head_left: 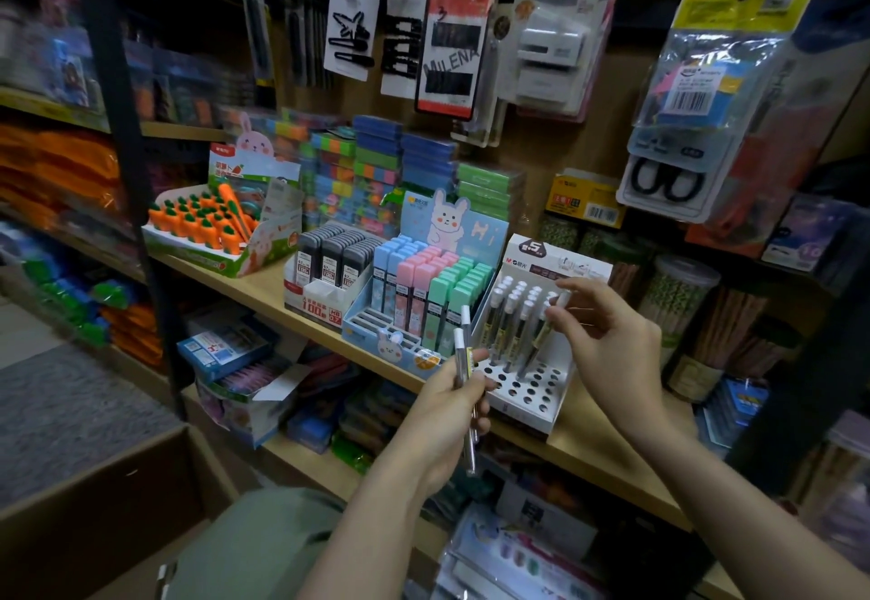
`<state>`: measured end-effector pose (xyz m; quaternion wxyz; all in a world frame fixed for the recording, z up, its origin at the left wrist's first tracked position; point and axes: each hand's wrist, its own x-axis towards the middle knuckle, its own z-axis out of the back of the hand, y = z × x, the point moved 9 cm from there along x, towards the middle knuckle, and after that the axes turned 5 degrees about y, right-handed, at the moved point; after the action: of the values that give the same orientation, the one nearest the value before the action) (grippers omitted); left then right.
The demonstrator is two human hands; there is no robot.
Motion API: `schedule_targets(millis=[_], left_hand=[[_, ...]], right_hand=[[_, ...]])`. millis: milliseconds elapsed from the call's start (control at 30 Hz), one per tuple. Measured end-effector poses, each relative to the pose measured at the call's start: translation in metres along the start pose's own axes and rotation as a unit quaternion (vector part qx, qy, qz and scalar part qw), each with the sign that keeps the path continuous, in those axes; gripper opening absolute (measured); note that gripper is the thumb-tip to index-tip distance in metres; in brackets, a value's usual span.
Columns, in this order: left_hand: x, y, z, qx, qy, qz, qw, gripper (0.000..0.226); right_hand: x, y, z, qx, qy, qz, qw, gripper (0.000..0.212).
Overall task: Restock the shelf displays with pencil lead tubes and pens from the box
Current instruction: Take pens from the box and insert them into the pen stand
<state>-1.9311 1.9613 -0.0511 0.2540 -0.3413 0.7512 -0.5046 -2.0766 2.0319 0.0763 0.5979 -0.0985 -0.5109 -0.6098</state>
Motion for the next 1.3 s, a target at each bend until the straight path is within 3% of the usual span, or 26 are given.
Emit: schedule_targets(millis=[200,400,900,1000,1167,1233,1300], left_hand=[[-0.002,0.0,-0.001,0.003,0.022,0.001,1.0,0.029],[-0.002,0.002,-0.002,0.033,0.024,0.0,0.999,0.018],[-0.009,-0.006,-0.012,0.036,0.072,-0.023,0.996,0.023],[-0.011,-0.007,-0.014,0.053,0.082,-0.02,0.995,0.021],[-0.012,-0.001,-0.032,0.049,0.15,0.006,0.987,0.021],[-0.01,0.001,-0.031,0.034,0.142,0.007,0.989,0.023],[-0.004,-0.003,-0.019,0.032,0.083,-0.014,0.996,0.026]], right_hand=[[0.004,-0.009,0.004,0.004,-0.011,-0.031,0.999,0.025],[-0.005,0.006,-0.009,-0.065,0.012,0.014,0.998,0.028],[-0.009,0.005,-0.016,-0.144,0.037,0.015,0.989,0.037],[-0.015,0.001,-0.01,-0.042,0.035,-0.03,0.998,0.049],[-0.022,-0.003,-0.025,0.205,0.099,-0.124,0.966,0.035],[-0.017,-0.003,-0.015,0.236,0.098,-0.125,0.959,0.031],[-0.005,-0.005,0.01,0.194,0.064,-0.103,0.973,0.03]])
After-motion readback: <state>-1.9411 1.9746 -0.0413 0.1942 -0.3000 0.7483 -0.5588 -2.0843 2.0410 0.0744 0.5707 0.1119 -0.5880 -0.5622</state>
